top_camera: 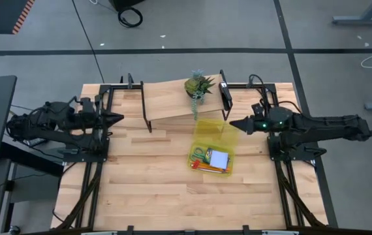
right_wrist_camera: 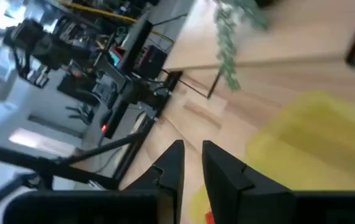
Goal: Pack school essentials
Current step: Return to Home Position
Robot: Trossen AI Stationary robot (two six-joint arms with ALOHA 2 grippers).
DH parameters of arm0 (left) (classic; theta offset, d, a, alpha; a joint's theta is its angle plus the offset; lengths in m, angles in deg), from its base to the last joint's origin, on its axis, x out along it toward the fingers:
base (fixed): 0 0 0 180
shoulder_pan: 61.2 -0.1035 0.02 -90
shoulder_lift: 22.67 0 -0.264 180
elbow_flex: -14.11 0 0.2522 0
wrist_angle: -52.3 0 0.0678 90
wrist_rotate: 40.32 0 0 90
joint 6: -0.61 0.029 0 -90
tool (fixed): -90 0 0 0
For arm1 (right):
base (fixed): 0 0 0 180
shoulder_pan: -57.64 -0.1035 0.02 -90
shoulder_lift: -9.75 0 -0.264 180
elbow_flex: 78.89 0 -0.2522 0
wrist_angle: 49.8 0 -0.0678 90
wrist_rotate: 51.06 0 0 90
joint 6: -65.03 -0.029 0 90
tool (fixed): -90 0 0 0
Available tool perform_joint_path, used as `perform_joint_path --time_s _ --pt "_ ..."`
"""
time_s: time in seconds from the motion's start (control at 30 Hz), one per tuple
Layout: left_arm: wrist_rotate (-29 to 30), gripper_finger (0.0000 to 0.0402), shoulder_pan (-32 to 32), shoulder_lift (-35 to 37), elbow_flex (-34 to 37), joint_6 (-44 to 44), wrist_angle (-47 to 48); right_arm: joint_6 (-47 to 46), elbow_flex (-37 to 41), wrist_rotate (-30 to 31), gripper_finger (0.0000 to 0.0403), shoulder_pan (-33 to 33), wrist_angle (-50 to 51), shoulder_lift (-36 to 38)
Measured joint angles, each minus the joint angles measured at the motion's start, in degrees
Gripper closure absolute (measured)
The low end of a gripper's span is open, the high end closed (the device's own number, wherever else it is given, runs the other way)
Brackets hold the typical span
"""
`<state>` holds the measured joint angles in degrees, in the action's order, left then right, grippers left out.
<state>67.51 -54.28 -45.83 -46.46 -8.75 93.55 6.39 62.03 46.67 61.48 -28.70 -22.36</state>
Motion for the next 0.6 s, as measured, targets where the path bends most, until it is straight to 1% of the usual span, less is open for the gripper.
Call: perform_joint_path --time_s 0.07,0.17,0.3,0.37,0.47,0.6 --pt "-0.02 0.0388 0.00 0.00 0.00 0.18 -1.90 5.25 -1.65 -0.11 0.0346 0.19 0.13 -0.04" --pt "-0.02 0.0393 0.00 0.00 0.00 0.22 -3.89 16.72 -5.15 -0.09 0.0354 0.18 -0.05 -0.01" --pt "-1.51 0.0397 0.00 0.00 0.00 0.20 -4.28 32.57 -9.98 1.78 0.0365 0.18 0.16 -0.01" --pt "-1.55 0.0397 0.00 0.00 0.11 0.22 -4.02 38.14 -12.17 2.99 0.0370 0.20 1.14 0.00" --pt "-1.55 0.0397 0.00 0.36 0.92 0.94 -4.49 41.91 -14.41 4.58 0.0383 0.20 5.27 0.47" --pt "-1.57 0.0399 0.00 0.71 4.20 1.53 -9.21 42.24 -13.53 4.89 0.0396 0.20 7.92 2.76"
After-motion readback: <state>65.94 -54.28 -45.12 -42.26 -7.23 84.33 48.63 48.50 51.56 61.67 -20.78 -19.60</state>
